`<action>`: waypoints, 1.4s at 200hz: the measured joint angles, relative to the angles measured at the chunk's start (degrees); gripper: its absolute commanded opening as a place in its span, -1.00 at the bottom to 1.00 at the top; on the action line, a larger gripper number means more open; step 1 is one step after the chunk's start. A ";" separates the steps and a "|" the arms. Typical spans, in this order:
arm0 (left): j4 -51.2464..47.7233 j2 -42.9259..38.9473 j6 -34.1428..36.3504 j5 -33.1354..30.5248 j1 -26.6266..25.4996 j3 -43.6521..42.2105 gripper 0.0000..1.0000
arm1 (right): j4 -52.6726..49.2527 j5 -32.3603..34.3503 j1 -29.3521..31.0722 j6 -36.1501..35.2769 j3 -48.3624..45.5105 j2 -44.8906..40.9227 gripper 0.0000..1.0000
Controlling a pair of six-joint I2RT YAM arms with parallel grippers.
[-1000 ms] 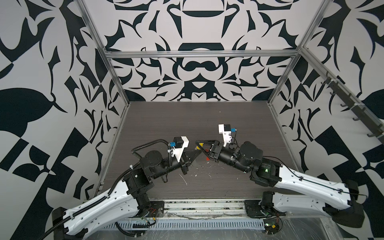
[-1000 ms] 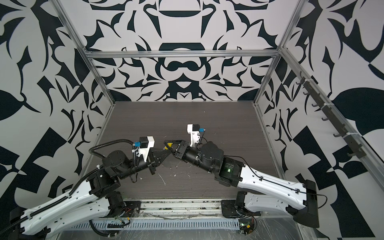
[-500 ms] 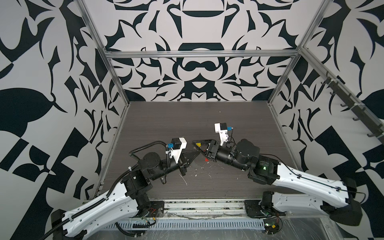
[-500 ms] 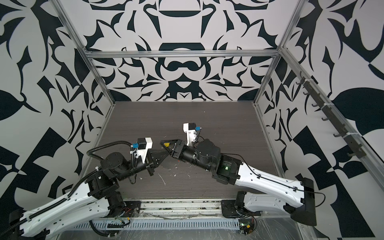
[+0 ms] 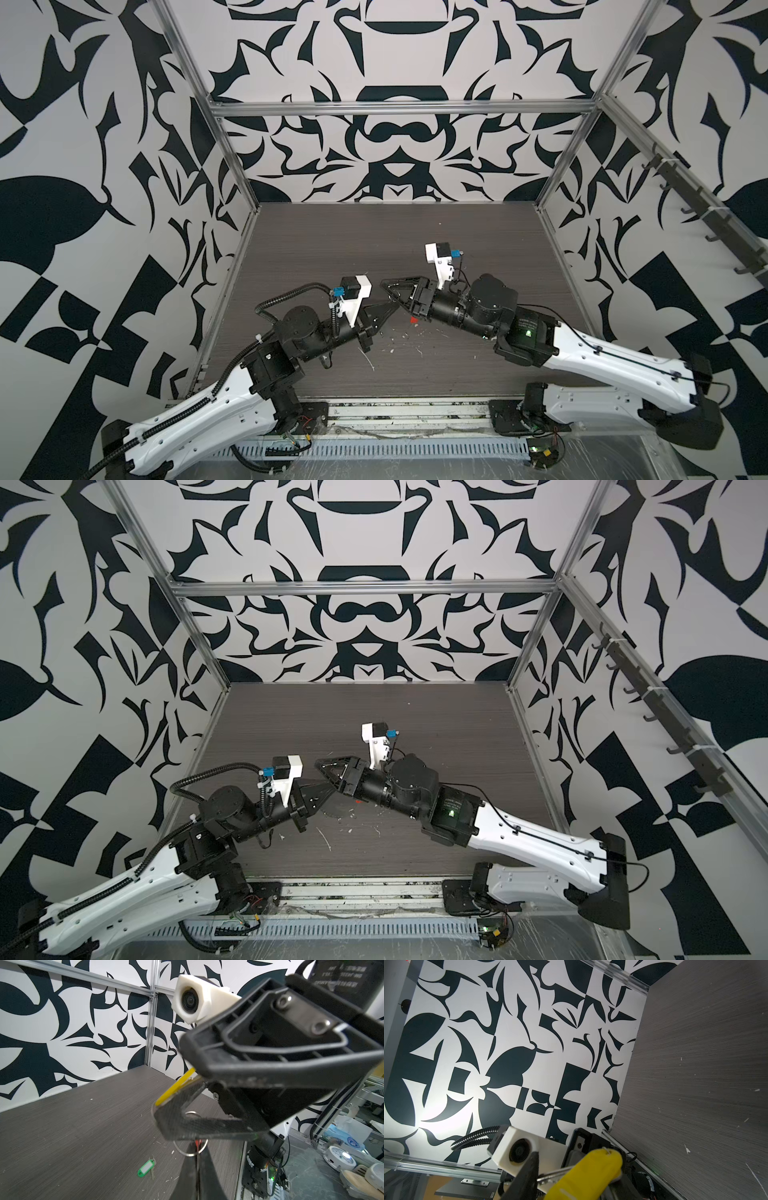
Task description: Remove the keys from the keyring
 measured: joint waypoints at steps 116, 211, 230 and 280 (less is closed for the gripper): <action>0.33 -1.36 -0.17 3.43 -0.61 -1.84 -1.00 | 1.36 0.17 -2.01 -1.60 3.52 2.73 -0.03; -0.20 -3.21 0.02 3.67 -0.61 -1.81 -1.00 | -11.39 -1.22 -4.61 -16.46 10.36 -1.16 -0.15; -0.76 -3.41 0.07 4.07 -0.61 -1.84 -1.00 | -14.73 -1.22 -4.96 -22.23 11.13 -3.48 -0.08; -3.15 -3.87 0.98 6.93 -0.61 -1.70 -1.00 | -23.37 -5.99 -5.57 -36.57 11.19 -5.84 0.10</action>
